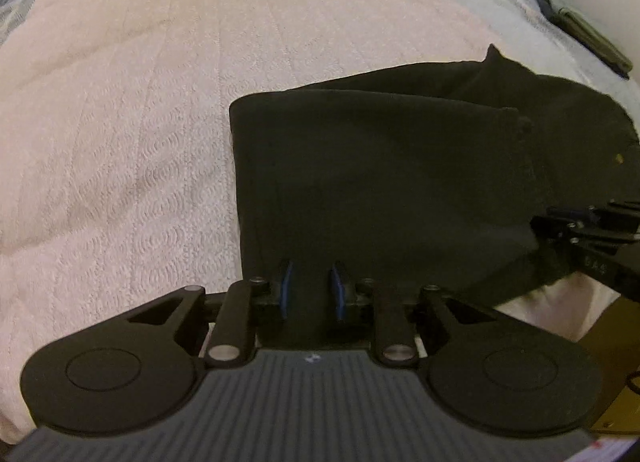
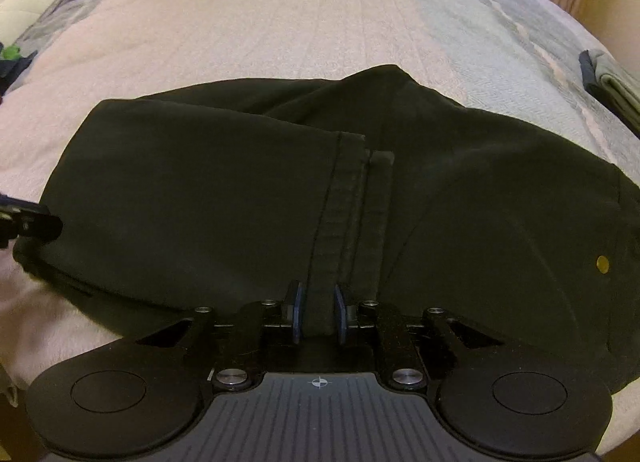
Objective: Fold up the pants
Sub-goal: 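Open both grippers and release the folded trousers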
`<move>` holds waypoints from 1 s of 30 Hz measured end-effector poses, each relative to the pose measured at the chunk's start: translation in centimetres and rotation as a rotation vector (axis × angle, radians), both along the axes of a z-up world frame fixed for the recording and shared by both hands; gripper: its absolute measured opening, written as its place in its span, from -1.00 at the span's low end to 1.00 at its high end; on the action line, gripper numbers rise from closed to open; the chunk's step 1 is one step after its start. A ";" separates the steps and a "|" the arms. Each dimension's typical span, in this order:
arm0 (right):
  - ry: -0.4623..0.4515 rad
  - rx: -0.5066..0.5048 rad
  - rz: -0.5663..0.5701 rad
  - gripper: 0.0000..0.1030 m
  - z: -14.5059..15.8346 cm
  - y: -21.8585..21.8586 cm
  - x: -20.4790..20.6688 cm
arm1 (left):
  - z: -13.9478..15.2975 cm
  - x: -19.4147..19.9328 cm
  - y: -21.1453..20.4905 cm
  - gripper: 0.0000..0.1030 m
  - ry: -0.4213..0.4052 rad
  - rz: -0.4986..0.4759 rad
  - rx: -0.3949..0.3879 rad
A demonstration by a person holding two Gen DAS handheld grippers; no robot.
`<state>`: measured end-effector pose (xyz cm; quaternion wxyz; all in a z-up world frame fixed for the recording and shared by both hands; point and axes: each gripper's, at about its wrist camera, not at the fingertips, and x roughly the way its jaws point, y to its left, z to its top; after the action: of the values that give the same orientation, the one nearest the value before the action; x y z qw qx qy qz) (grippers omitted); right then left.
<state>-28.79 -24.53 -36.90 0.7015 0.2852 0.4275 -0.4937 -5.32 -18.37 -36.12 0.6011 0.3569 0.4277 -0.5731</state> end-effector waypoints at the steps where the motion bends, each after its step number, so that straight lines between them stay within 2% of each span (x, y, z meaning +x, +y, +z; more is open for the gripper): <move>1: 0.001 0.008 -0.012 -0.74 0.4 -0.1 0.0 | 0.2 -0.2 -0.4 -0.64 -0.001 0.009 0.013; 4: -0.012 0.044 -0.079 -0.58 1.5 -0.1 -0.1 | 1.1 0.0 -0.8 -0.62 0.010 0.031 0.061; 6: -0.023 0.056 -0.113 -0.15 2.4 0.5 -0.1 | 1.6 0.1 -0.6 -0.54 0.014 0.043 0.093; 8: 0.000 0.077 -0.137 -0.06 2.7 0.8 -0.3 | 1.8 0.2 -0.3 -0.45 0.005 0.044 0.132; 11: 0.031 0.099 -0.172 -0.05 3.5 2.0 0.0 | 2.5 0.2 0.2 -0.39 -0.007 0.033 0.156; 15: 0.002 0.113 -0.213 -0.03 4.7 2.8 0.2 | 3.3 0.6 1.0 -0.37 -0.007 0.015 0.164; 19: 0.013 0.096 -0.240 -0.02 5.6 3.7 0.8 | 3.9 1.1 1.7 -0.37 -0.002 -0.006 0.169; 30: 0.028 0.077 -0.295 -0.02 5.7 4.8 1.9 | 3.9 2.8 2.4 -0.37 0.009 -0.054 0.150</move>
<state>-26.91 -19.78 -31.18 0.6041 0.3646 0.4093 -0.5784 -2.55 -16.00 -32.22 0.5551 0.4097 0.4624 -0.5569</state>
